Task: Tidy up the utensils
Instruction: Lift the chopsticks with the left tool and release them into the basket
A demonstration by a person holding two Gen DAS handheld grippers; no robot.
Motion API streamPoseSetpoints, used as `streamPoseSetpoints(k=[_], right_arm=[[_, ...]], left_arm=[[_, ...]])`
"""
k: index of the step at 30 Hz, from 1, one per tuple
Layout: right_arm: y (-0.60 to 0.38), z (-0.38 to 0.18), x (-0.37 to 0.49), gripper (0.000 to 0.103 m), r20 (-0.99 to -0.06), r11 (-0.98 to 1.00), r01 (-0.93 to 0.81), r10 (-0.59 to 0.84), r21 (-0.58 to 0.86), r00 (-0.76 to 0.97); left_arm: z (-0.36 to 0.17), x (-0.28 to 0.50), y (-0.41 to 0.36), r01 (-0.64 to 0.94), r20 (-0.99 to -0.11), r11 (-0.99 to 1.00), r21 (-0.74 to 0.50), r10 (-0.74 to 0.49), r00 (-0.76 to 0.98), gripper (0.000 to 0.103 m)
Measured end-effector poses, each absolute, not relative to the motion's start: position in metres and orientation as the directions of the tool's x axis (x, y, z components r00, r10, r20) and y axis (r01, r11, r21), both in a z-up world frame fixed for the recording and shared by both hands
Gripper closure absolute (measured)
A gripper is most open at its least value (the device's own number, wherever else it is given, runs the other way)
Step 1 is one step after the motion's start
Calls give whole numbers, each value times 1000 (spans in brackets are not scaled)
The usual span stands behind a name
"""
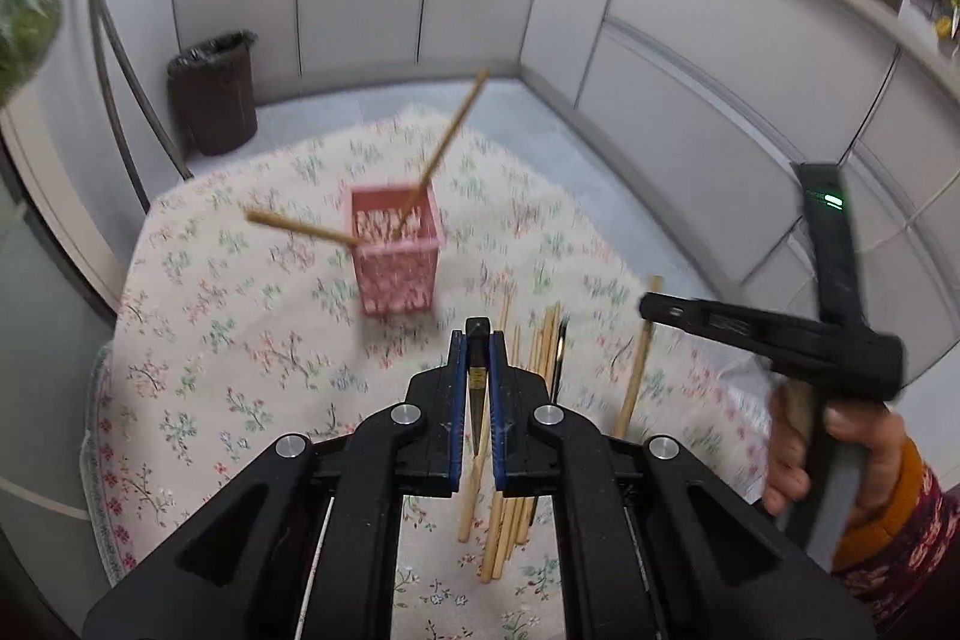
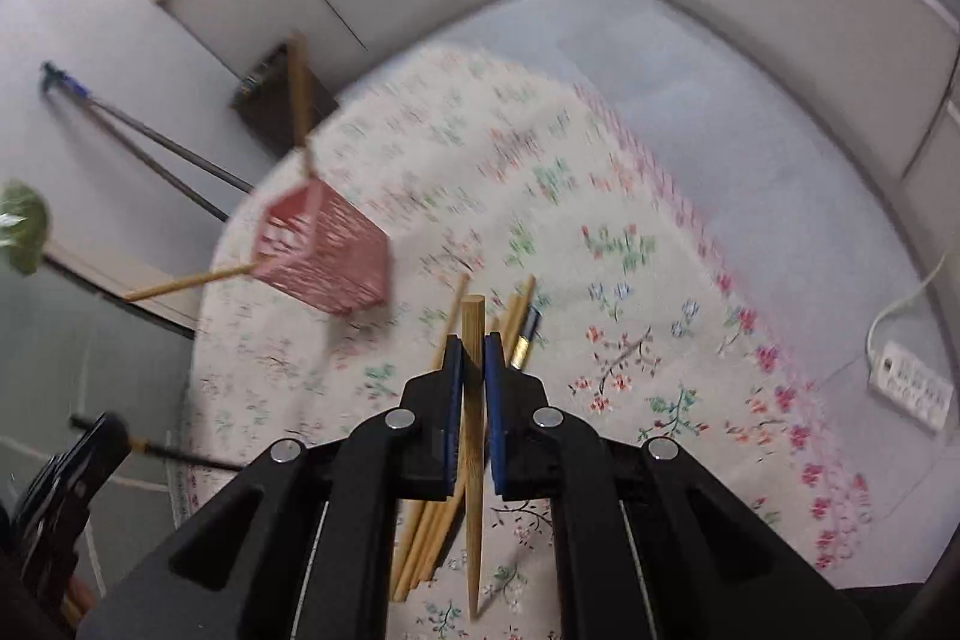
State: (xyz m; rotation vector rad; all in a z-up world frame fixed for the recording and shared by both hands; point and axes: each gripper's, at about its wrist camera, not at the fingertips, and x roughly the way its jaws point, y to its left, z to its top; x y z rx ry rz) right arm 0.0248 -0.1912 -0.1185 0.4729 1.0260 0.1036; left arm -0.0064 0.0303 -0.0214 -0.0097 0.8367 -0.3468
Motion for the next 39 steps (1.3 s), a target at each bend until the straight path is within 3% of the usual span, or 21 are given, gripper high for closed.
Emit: streamPoseSetpoints(k=[11, 15, 19, 22, 24, 33, 39], right_arm=[[-202, 21, 46, 95, -563, 888, -4, 296, 460, 772], [-194, 46, 72, 95, -505, 889, -34, 291, 457, 813], [-182, 47, 102, 95, -481, 883, -65, 313, 465, 819], [-172, 42, 116, 95, -466, 880, -90, 332, 467, 820], [-164, 36, 125, 95, -458, 883, -111, 341, 457, 821], [-138, 14, 142, 95, -464, 896, -113, 326, 430, 824], [-114, -12, 155, 95, -475, 905, -124, 326, 408, 818]], left_arm=[[66, 28, 36, 221, -539, 963, -153, -269, 799, 97], [73, 65, 39, 171, -520, 973, -157, -228, 823, 97], [51, 107, 40, 121, -556, 985, -125, -170, 813, 97], [18, 133, 49, 100, -599, 979, -175, -187, 779, 95], [3, 138, 56, 79, -625, 980, -181, -177, 760, 89], [40, 111, 87, 59, -525, 962, -266, -195, 828, 76], [37, 114, 90, 37, -546, 960, -279, -190, 816, 74]])
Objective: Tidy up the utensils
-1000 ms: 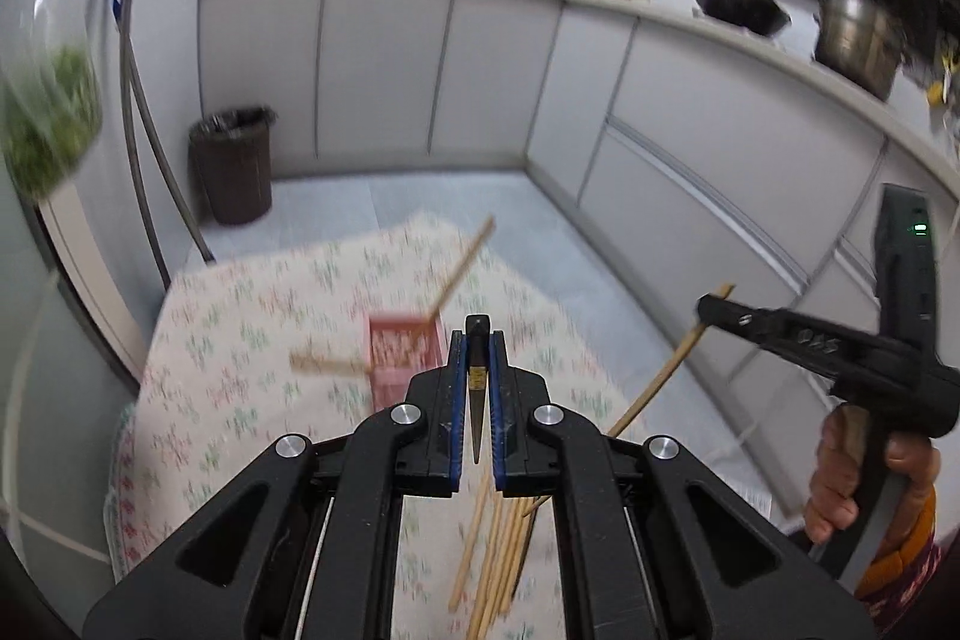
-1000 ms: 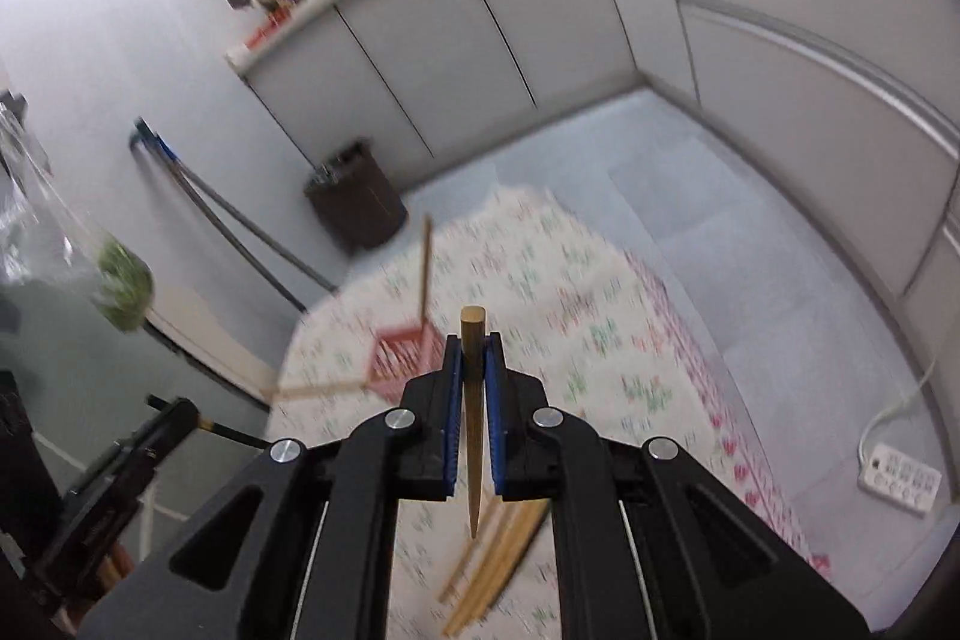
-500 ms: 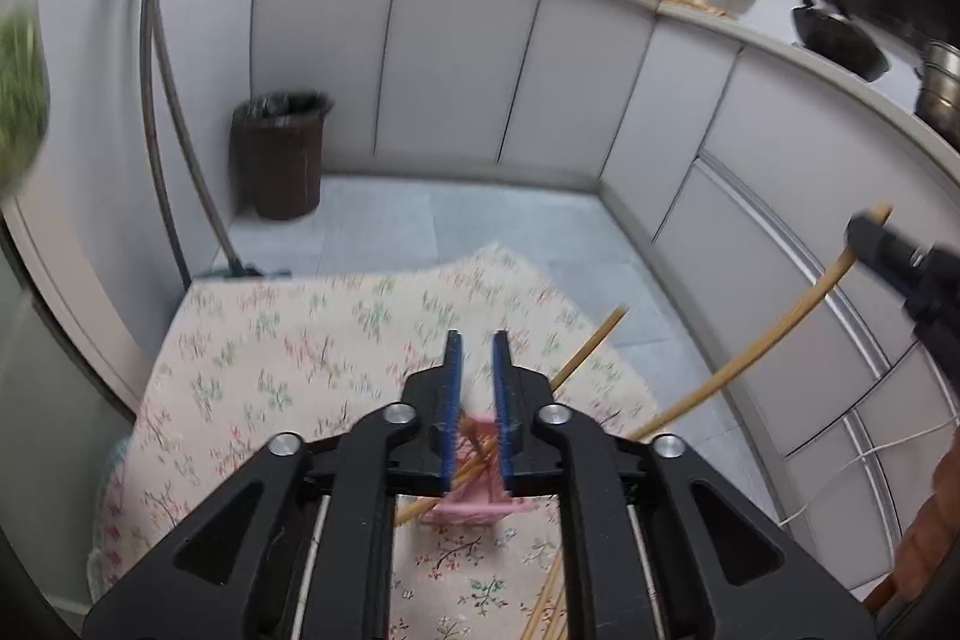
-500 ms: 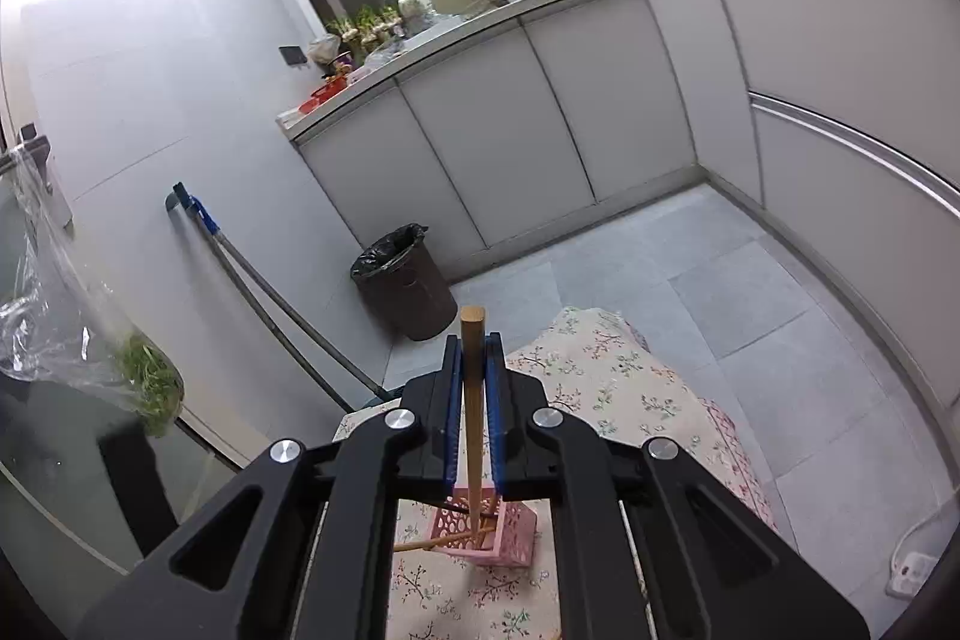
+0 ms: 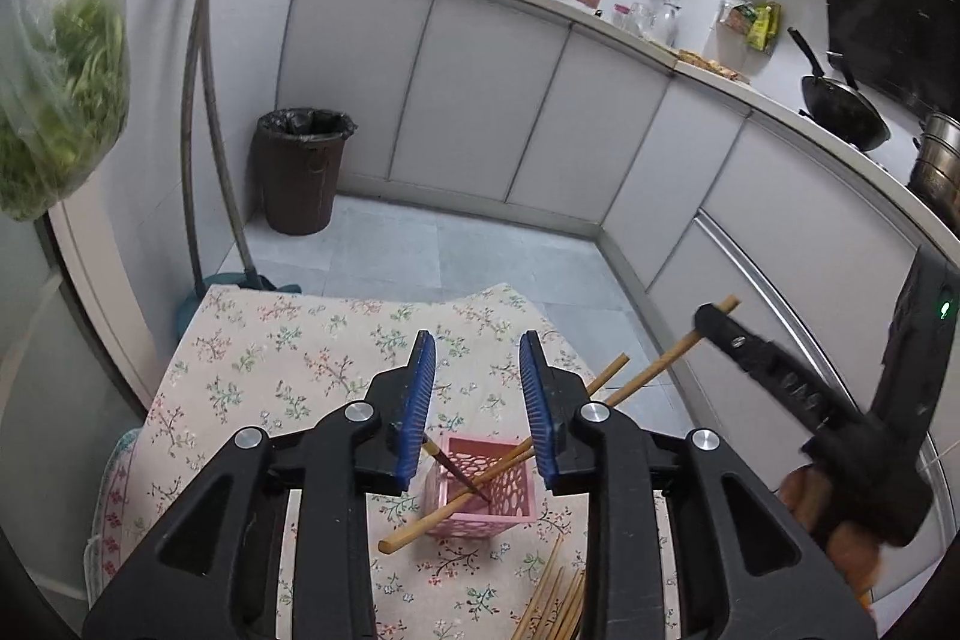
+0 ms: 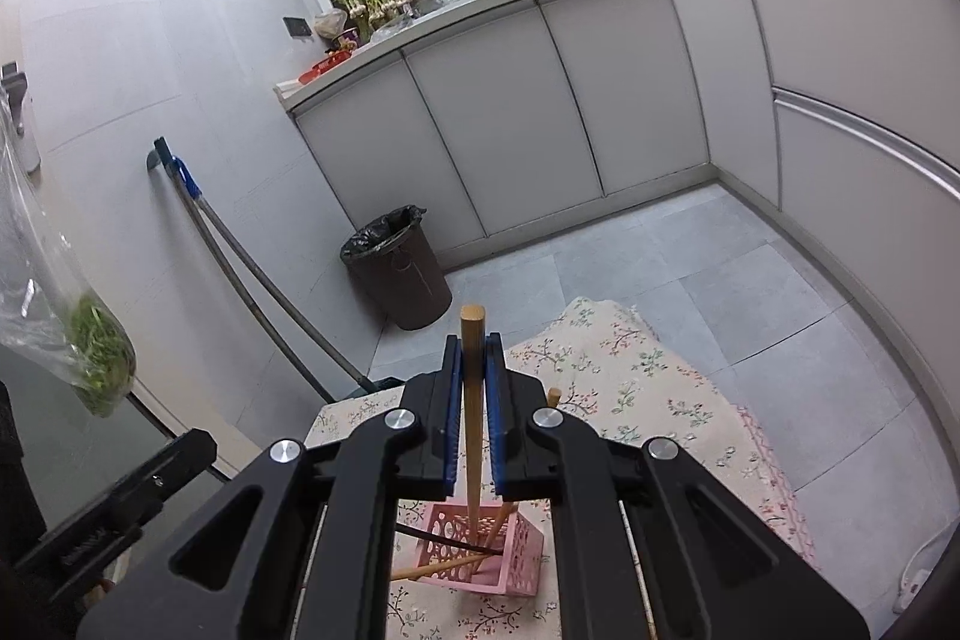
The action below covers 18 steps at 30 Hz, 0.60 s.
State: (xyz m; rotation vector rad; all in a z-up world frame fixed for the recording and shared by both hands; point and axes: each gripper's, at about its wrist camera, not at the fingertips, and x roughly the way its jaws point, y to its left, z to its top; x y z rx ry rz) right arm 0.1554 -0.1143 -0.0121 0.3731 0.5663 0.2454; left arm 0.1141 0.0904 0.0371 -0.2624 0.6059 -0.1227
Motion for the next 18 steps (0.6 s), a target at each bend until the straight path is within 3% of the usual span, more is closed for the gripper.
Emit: streamPoseSetpoints(k=[3, 4, 6, 8, 10, 13, 18], right_arm=[[-102, -26, 158, 87, -466, 911, -150, 331, 384, 820], [-100, -30, 157, 65, -462, 907, -165, 346, 387, 817], [-101, -28, 152, 41, -451, 906, -173, 349, 385, 822], [-105, -20, 141, 31, -420, 912, -179, 336, 370, 843], [-112, -10, 128, 16, -389, 920, -168, 308, 354, 868], [-128, 1, 109, 9, -366, 933, -133, 259, 335, 894], [-154, 0, 88, 7, -403, 950, -84, 207, 302, 892]], left_arm=[[35, 113, 92, 30, -554, 958, -285, -190, 810, 69], [35, 111, 92, 29, -553, 958, -284, -189, 811, 68], [39, 105, 92, 33, -545, 960, -279, -187, 817, 66], [44, 99, 91, 40, -532, 961, -272, -185, 826, 59], [50, 89, 91, 38, -511, 963, -267, -176, 841, 51], [57, 76, 89, 44, -492, 967, -253, -167, 854, 43], [62, 56, 83, 49, -477, 972, -231, -157, 865, 19]])
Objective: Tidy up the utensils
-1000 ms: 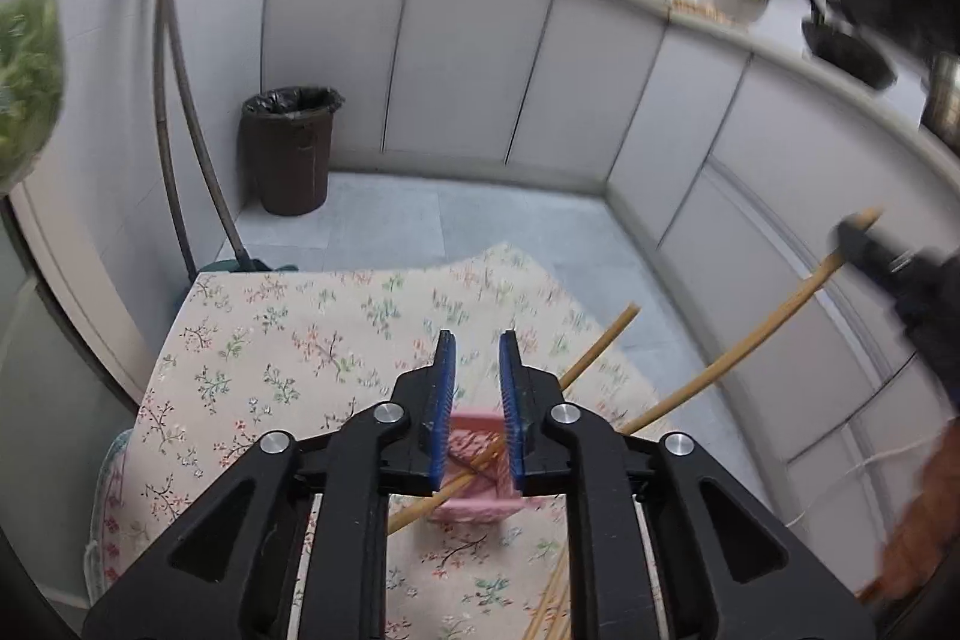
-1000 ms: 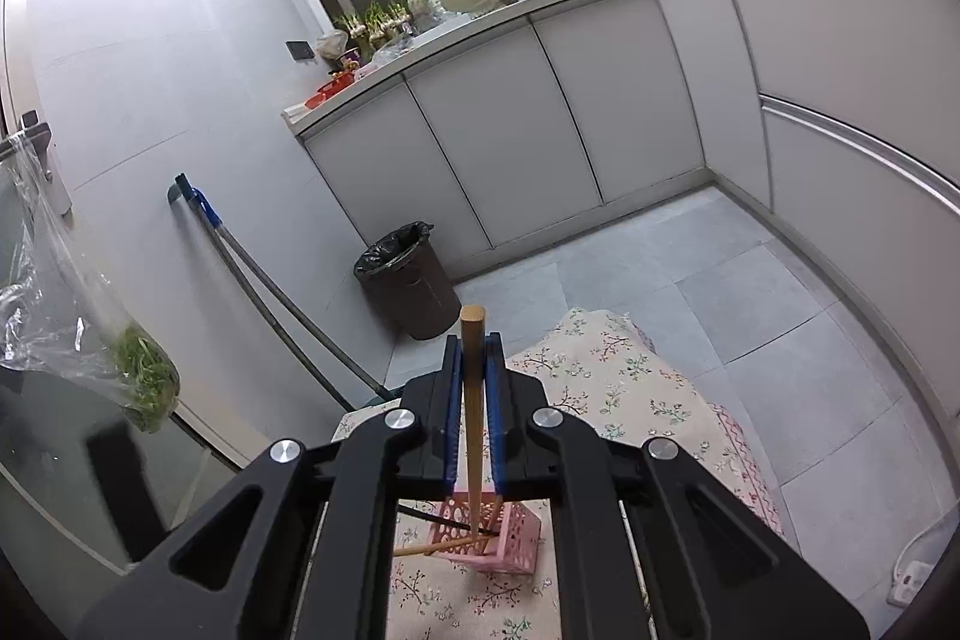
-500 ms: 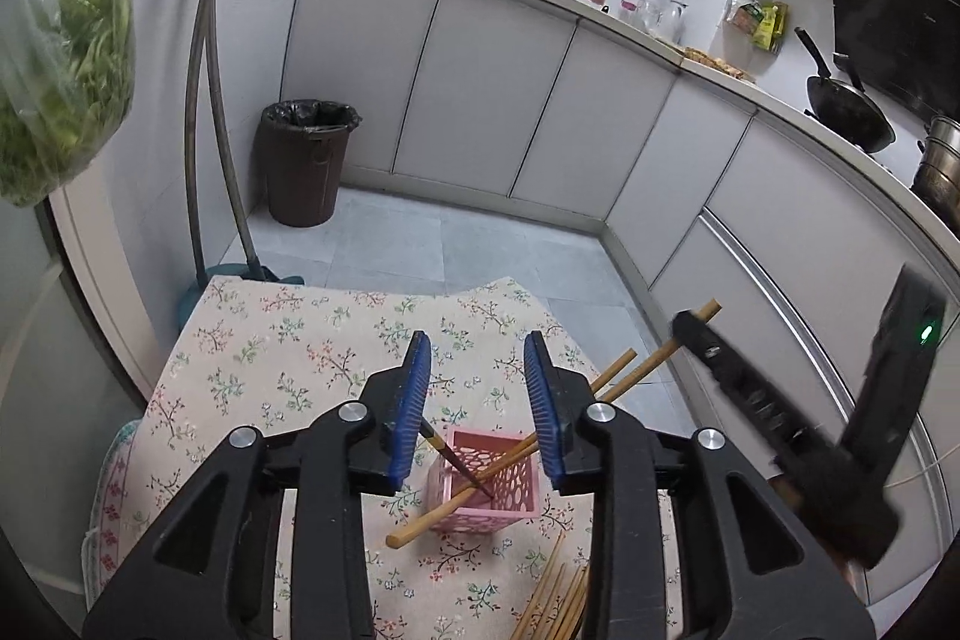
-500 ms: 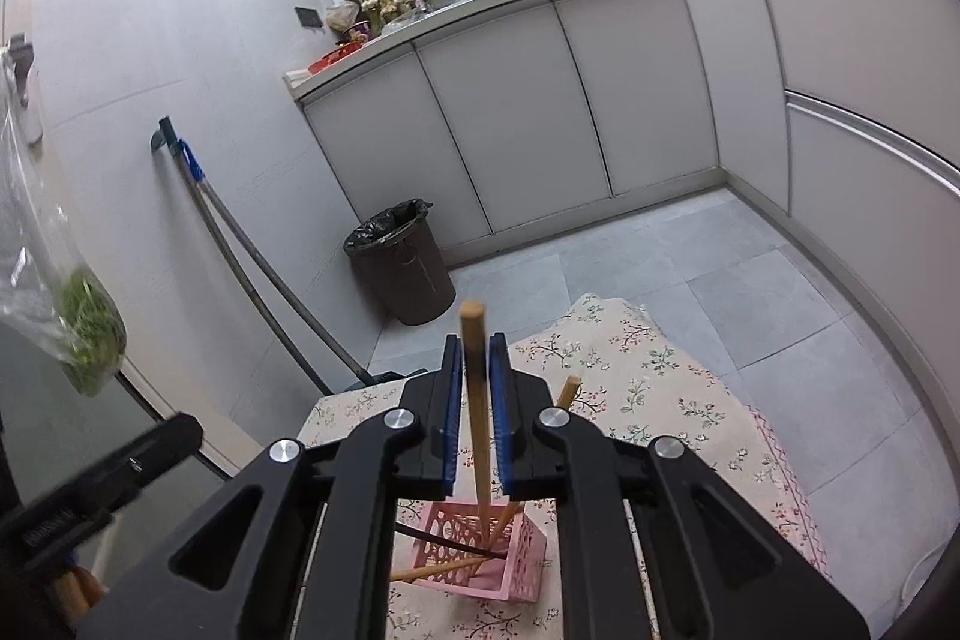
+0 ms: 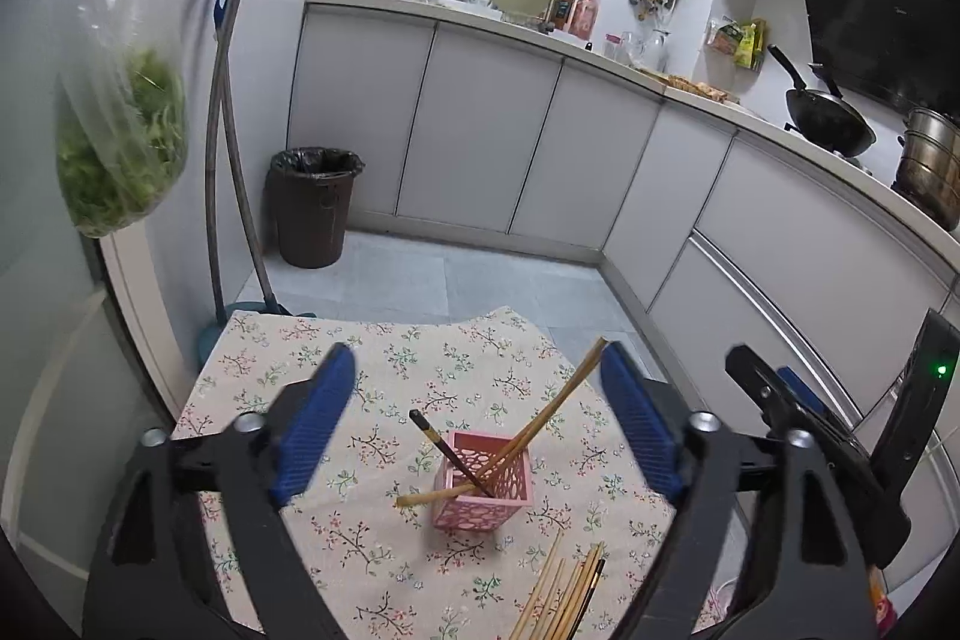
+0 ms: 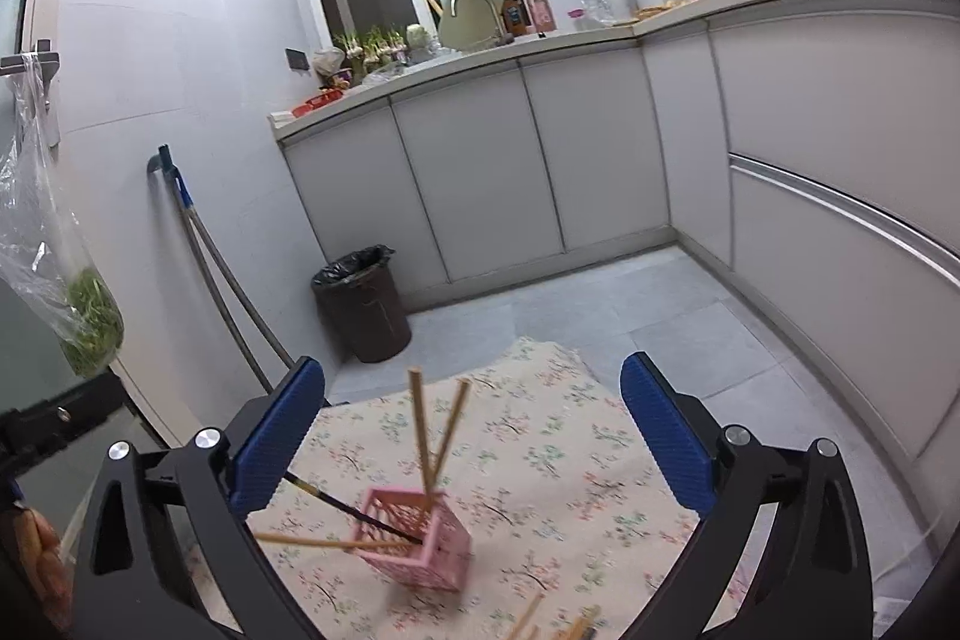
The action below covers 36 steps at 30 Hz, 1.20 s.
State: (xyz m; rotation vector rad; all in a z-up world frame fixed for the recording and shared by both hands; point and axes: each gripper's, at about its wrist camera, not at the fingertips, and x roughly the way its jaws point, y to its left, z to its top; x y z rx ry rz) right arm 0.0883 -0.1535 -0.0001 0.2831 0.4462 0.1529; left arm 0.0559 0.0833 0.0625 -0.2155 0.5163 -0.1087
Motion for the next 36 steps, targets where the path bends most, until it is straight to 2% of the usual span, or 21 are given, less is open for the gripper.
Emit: streamPoseSetpoints(k=[3, 8, 10, 15, 16, 21, 26, 36], right_arm=[[-172, -7, 79, 7, -444, 940, -71, 223, 334, 868], [-200, -32, 63, 7, -538, 929, -36, 244, 368, 807], [-209, -43, 57, 7, -585, 930, -8, 239, 368, 775], [-220, -68, 54, 7, -693, 936, 44, 227, 350, 684], [-224, -75, 54, 7, -721, 935, 71, 219, 348, 657], [-261, -97, 51, 7, -780, 897, 215, 192, 386, 596], [-286, -107, 51, 7, -803, 871, 282, 188, 403, 566], [-291, -113, 56, 7, -806, 854, 283, 230, 436, 546]], left_arm=[[58, 51, 73, 73, -515, 977, -199, -168, 840, 10], [31, 54, 52, 138, -626, 973, -184, -224, 746, 8], [10, 58, 31, 193, -703, 969, -155, -245, 667, 8], [-52, 70, -13, 273, -849, 945, -180, -289, 443, 9], [-63, 73, -20, 279, -865, 942, -184, -290, 409, 10], [-121, 92, -46, 255, -923, 937, -238, -300, 242, 36], [-152, 116, -61, 208, -945, 956, -208, -251, 207, 46], [-172, 151, -90, 206, -959, 970, -130, -176, 224, 47]])
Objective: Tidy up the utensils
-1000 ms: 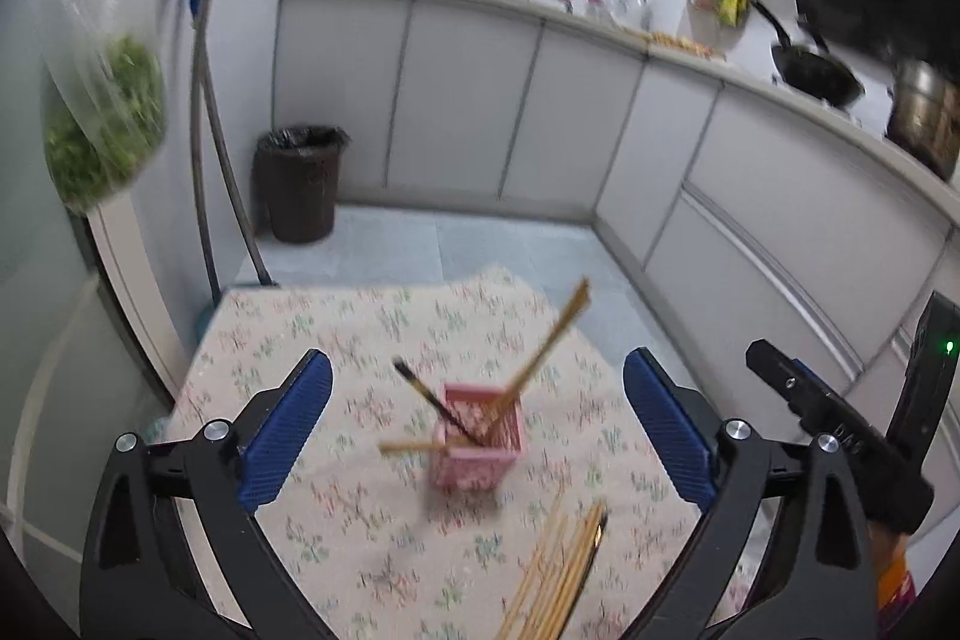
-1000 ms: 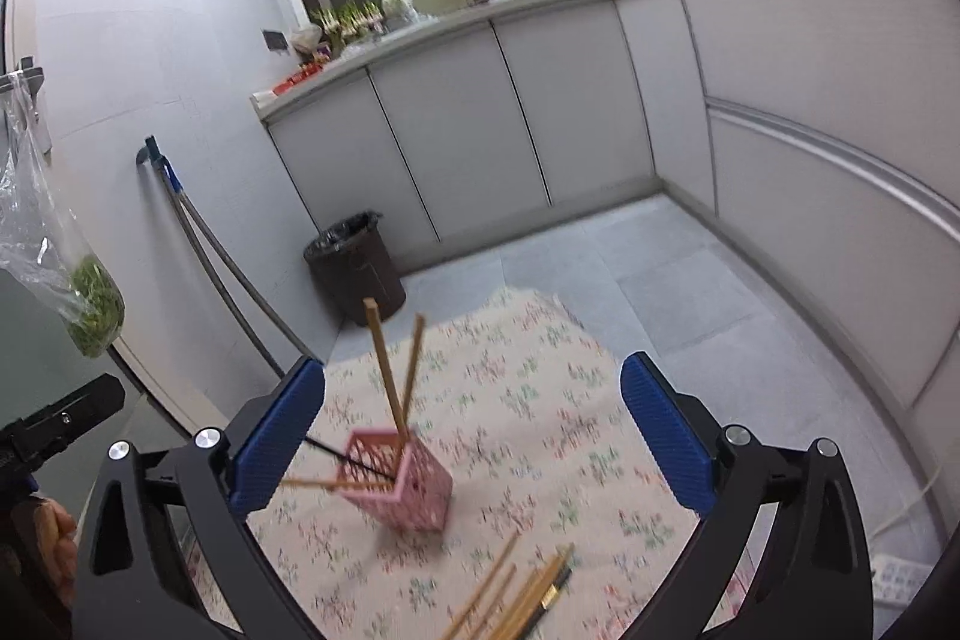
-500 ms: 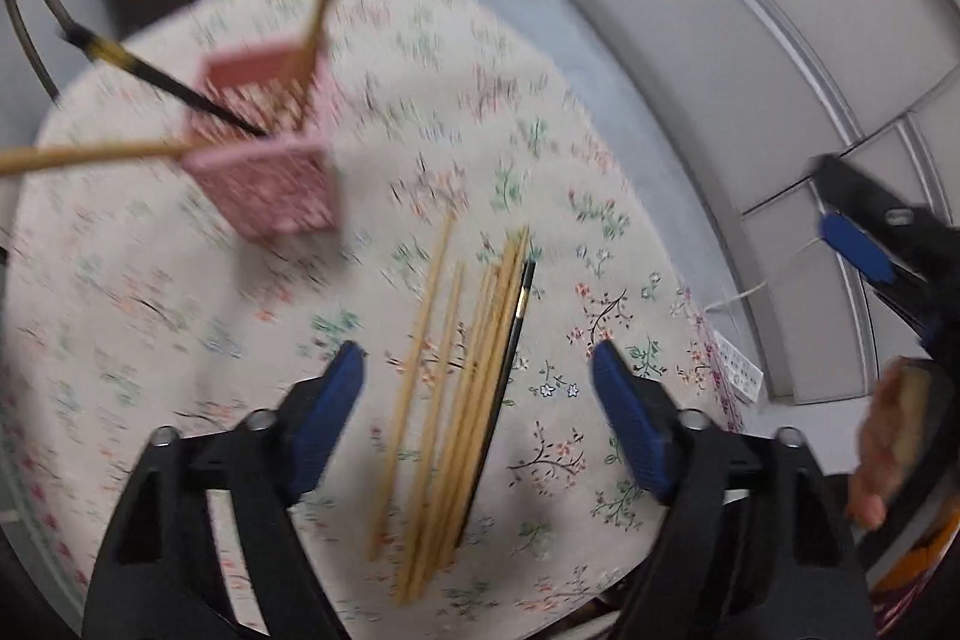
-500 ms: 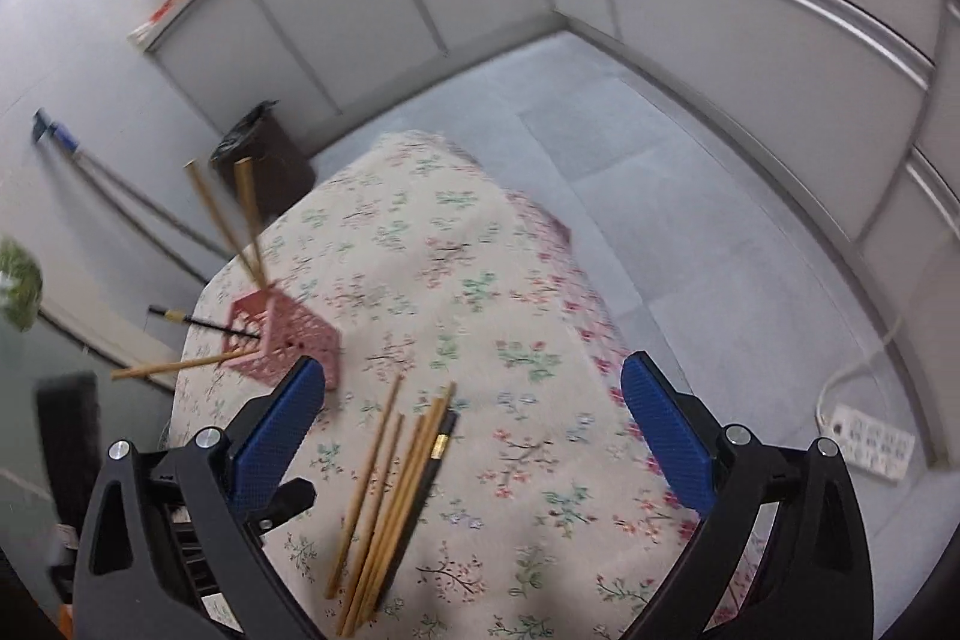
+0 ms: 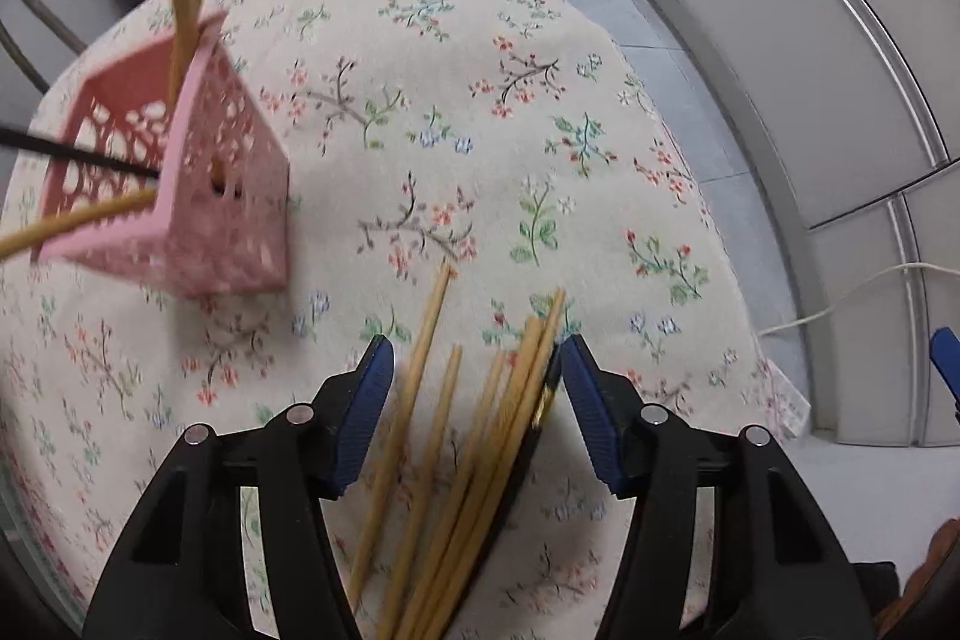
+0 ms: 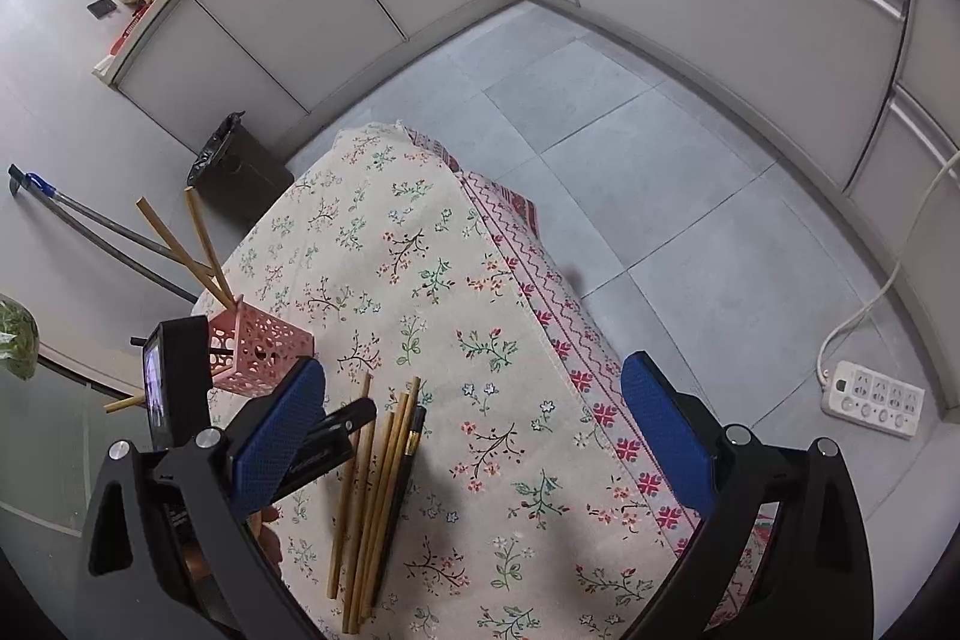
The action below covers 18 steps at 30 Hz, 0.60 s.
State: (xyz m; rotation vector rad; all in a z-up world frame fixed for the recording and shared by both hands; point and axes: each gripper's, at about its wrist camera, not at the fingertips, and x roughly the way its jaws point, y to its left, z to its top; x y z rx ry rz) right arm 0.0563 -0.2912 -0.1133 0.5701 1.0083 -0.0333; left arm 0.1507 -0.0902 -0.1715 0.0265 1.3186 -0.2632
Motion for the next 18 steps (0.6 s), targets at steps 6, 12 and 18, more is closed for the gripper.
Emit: streamPoseSetpoints(k=[6, 12, 18], right_arm=[[-294, -120, 59, 7, -811, 843, 298, 243, 448, 532], [-295, -124, 62, 7, -820, 846, 306, 234, 436, 523], [-287, -131, 67, 7, -835, 862, 297, 225, 411, 502]], left_arm=[[-182, 163, -101, 221, -959, 971, -91, -146, 244, 48], [-200, 176, -104, 223, -969, 972, -68, -118, 218, 84], [-209, 180, -96, 204, -969, 979, -23, -72, 236, 97]])
